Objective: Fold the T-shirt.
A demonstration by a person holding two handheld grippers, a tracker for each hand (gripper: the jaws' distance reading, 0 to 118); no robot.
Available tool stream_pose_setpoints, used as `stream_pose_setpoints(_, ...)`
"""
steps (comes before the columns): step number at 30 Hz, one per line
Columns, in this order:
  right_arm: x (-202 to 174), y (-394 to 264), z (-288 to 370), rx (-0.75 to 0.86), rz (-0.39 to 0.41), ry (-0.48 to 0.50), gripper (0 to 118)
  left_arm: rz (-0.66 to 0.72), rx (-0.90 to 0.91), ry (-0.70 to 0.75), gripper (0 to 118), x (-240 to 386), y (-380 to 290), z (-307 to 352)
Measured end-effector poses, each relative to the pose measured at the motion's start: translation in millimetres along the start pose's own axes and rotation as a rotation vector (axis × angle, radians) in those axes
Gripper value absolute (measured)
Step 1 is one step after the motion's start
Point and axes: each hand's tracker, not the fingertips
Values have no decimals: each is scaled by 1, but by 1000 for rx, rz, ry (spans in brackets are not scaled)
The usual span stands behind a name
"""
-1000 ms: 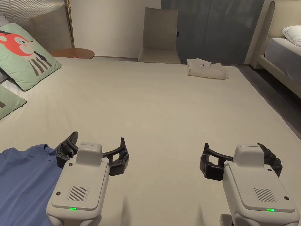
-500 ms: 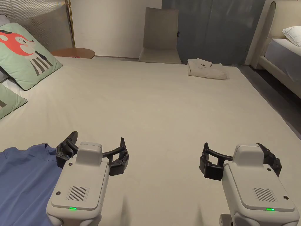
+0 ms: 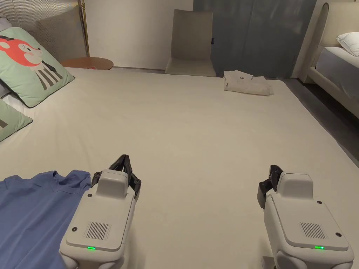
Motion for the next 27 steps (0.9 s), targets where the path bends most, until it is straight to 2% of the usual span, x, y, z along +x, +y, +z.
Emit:
stream_pose_setpoints(4,-6,3,-1,-3,-1,17,1,4,-10,25,0,-5,0,1)
stream_pose_setpoints(8,-30,7,-8,-1,-5,86,1,34,-29,96,0,-33,-3,9)
stream_pose_setpoints(12,-74,13,-16,9,-2,203,1,38,-45,197,0,-76,-8,24)
stream_pose_setpoints(20,-188,22,-16,22,23,467,1,2,-92,447,0,-173,-18,79)
stream_pose_setpoints(27,-256,19,-15,14,28,615,1,11,-136,593,0,-230,-25,124)
